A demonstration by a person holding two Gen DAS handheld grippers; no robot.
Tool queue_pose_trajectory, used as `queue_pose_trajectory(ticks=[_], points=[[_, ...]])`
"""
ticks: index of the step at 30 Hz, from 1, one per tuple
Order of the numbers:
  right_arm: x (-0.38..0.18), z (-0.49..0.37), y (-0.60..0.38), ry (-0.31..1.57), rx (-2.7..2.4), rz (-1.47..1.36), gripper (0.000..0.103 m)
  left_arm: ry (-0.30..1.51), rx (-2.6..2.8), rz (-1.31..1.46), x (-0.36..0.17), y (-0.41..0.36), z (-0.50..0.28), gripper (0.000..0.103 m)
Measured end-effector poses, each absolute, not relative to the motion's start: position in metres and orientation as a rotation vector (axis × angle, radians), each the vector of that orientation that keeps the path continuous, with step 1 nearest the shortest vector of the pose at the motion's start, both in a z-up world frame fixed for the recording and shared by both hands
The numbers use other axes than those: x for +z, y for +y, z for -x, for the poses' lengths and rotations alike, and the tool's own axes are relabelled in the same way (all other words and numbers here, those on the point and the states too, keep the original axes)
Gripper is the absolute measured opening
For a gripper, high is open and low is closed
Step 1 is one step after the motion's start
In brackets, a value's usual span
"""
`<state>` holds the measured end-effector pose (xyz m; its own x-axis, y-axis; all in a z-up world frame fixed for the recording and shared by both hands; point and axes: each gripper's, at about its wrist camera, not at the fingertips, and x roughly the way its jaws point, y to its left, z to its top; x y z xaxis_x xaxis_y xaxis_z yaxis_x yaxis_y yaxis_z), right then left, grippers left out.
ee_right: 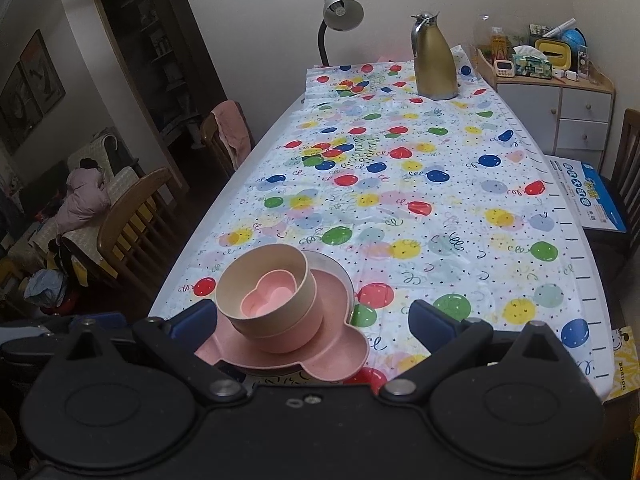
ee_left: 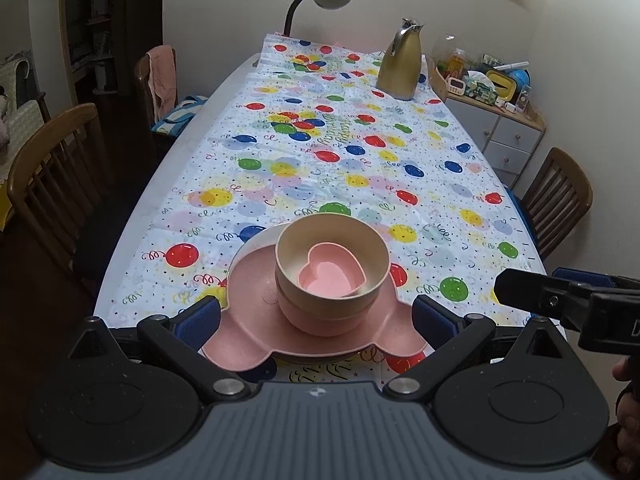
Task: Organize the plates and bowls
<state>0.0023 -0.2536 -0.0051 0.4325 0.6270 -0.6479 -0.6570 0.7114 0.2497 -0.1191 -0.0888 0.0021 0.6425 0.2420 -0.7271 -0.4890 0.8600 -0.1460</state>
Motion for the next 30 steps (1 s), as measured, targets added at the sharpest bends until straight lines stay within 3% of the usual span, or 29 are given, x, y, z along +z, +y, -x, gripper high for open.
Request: queue_pose_trajectory(ticks=[30], points=[[-0.0121,-0.0085,-0.2489,0.835,0.827,0.04,0.097,0.776,0.423,0.375,-0.0032,-0.0865,0.112,0.102]])
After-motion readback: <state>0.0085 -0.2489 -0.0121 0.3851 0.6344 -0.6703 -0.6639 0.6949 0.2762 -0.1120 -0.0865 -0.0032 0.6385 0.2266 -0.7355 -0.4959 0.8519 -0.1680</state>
